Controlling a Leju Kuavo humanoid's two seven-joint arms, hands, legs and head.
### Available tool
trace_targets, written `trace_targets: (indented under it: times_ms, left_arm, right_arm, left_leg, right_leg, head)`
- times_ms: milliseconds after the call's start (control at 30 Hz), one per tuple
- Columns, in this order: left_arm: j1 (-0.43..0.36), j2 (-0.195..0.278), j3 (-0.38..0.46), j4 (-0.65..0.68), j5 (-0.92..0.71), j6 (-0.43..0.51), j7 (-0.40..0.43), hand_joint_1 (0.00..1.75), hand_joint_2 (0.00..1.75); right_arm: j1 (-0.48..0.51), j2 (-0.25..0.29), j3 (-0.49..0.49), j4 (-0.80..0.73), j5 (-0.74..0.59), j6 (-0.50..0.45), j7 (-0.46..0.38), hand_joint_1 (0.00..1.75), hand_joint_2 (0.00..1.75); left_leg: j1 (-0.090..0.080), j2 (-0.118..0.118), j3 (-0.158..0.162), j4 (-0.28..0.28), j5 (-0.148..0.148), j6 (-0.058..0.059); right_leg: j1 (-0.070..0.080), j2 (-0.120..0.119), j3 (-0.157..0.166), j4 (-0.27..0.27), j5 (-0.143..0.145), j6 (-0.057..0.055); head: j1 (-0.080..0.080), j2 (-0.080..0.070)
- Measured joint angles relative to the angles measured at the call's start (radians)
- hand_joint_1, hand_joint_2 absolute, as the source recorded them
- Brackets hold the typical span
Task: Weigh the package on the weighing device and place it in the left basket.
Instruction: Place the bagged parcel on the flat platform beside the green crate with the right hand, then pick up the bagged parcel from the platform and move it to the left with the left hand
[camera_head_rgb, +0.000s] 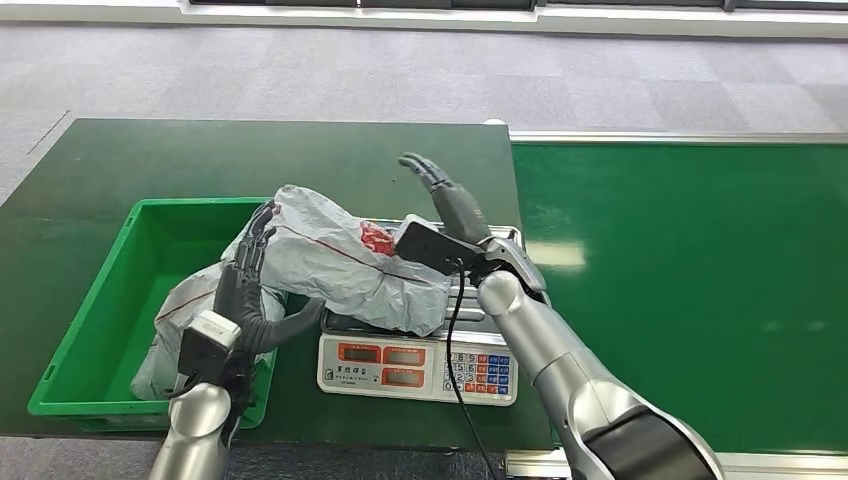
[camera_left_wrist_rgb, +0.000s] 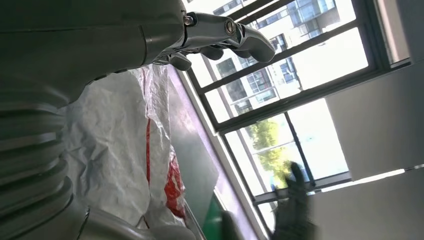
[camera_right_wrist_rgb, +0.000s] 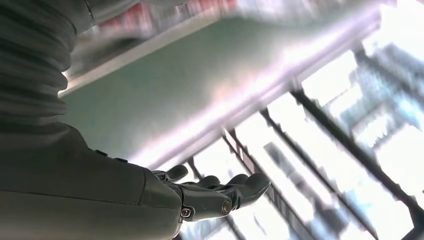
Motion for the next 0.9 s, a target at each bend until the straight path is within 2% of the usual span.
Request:
trace_targets:
  times_ms: [67,167,233,367,433,467,500,567,600,633,767,900]
  left_arm:
    - [-0.041,0.005,-0.003,0.045,-0.023,0.011,0.011,0.00,1.75]
    - [-0.074,0.010,-0.005,0.084,-0.037,0.016,0.017,0.00,1.75]
    - [-0.096,0.011,-0.014,0.111,-0.062,0.030,0.034,0.00,1.75]
    - [-0.169,0.013,-0.052,0.209,-0.176,0.076,0.108,0.00,1.75]
    - [-0.218,0.012,-0.083,0.285,-0.240,0.067,0.149,0.00,1.75]
    - [-0.245,0.011,-0.104,0.330,-0.272,0.052,0.172,0.13,1.75]
    - [-0.272,0.009,-0.125,0.378,-0.302,0.037,0.196,0.47,1.75]
    - [-0.321,-0.003,-0.166,0.471,-0.353,0.016,0.235,1.34,1.75]
    - [-0.344,-0.011,-0.186,0.517,-0.378,0.013,0.251,1.64,1.75]
    - [-0.364,-0.021,-0.206,0.562,-0.404,0.012,0.266,1.75,1.75]
    - [-0.420,-0.054,-0.279,0.698,-0.492,0.036,0.311,1.75,1.75]
    - [-0.458,-0.070,-0.329,0.775,-0.540,0.071,0.342,1.75,1.75]
  right_arm:
    - [0.070,-0.015,-0.041,-0.145,-0.009,-0.097,-0.006,0.00,1.75]
    - [0.135,-0.035,-0.081,-0.282,-0.011,-0.139,-0.007,0.00,1.75]
    - [0.182,-0.043,-0.108,-0.366,-0.033,-0.213,-0.044,0.00,1.75]
    - [0.335,-0.057,-0.224,-0.573,-0.262,-0.444,-0.170,0.00,1.75]
    - [0.426,-0.067,-0.298,-0.665,-0.374,-0.457,-0.200,0.00,1.75]
    - [0.464,-0.072,-0.329,-0.703,-0.405,-0.450,-0.209,0.00,1.75]
    - [0.495,-0.076,-0.353,-0.736,-0.421,-0.444,-0.215,0.00,1.75]
    - [0.524,-0.083,-0.374,-0.772,-0.406,-0.445,-0.221,0.00,1.75]
    - [0.531,-0.085,-0.377,-0.780,-0.390,-0.447,-0.219,0.00,1.75]
    - [0.537,-0.087,-0.378,-0.785,-0.376,-0.447,-0.213,0.00,1.75]
    - [0.557,-0.088,-0.378,-0.806,-0.368,-0.424,-0.183,0.00,1.75]
    - [0.584,-0.088,-0.378,-0.844,-0.337,-0.408,-0.165,0.00,1.75]
  left_leg:
    - [0.000,0.000,0.000,0.000,0.000,0.000]
    - [0.000,0.003,0.000,0.000,-0.001,0.000]
    - [-0.001,0.003,-0.001,0.000,-0.001,0.000]
    - [-0.001,-0.005,-0.001,0.001,-0.001,0.000]
    - [-0.002,-0.005,-0.001,0.000,-0.002,0.000]
    - [-0.002,-0.004,-0.002,0.000,-0.002,0.001]
    - [-0.003,-0.001,-0.002,0.000,-0.002,0.001]
    - [-0.003,0.004,-0.002,0.000,-0.002,0.002]
    - [-0.003,0.005,-0.002,0.000,-0.002,0.002]
    - [-0.003,0.005,-0.002,0.000,-0.002,0.002]
    - [-0.003,0.005,-0.002,0.000,-0.001,0.002]
    - [-0.003,0.004,-0.001,0.000,-0.001,0.002]
  right_leg:
    - [0.000,0.000,0.000,0.000,0.000,0.000]
    - [-0.001,0.003,-0.002,0.000,0.000,0.000]
    - [-0.001,0.002,-0.003,0.000,0.000,0.000]
    - [-0.001,-0.006,0.000,-0.001,-0.002,0.001]
    - [-0.001,-0.006,0.000,-0.001,-0.002,0.001]
    - [-0.002,-0.004,0.000,-0.001,-0.002,0.002]
    - [-0.003,-0.003,-0.001,-0.001,-0.001,0.002]
    - [-0.004,0.002,-0.003,-0.001,0.000,0.003]
    - [-0.004,0.003,-0.003,-0.001,0.000,0.003]
    - [-0.004,0.004,-0.003,-0.001,0.001,0.003]
    - [-0.004,0.003,-0.002,-0.001,0.001,0.004]
    - [-0.004,0.003,-0.002,0.000,0.001,0.004]
  head:
    - [0.000,0.000]
    - [0.000,0.000]
    - [0.000,0.000]
    - [0.000,0.000]
    - [0.000,0.000]
    - [0.000,0.000]
    - [0.000,0.000]
    - [0.000,0.000]
    - [0.000,0.000]
    - [0.000,0.000]
    - [0.000,0.000]
    - [0.000,0.000]
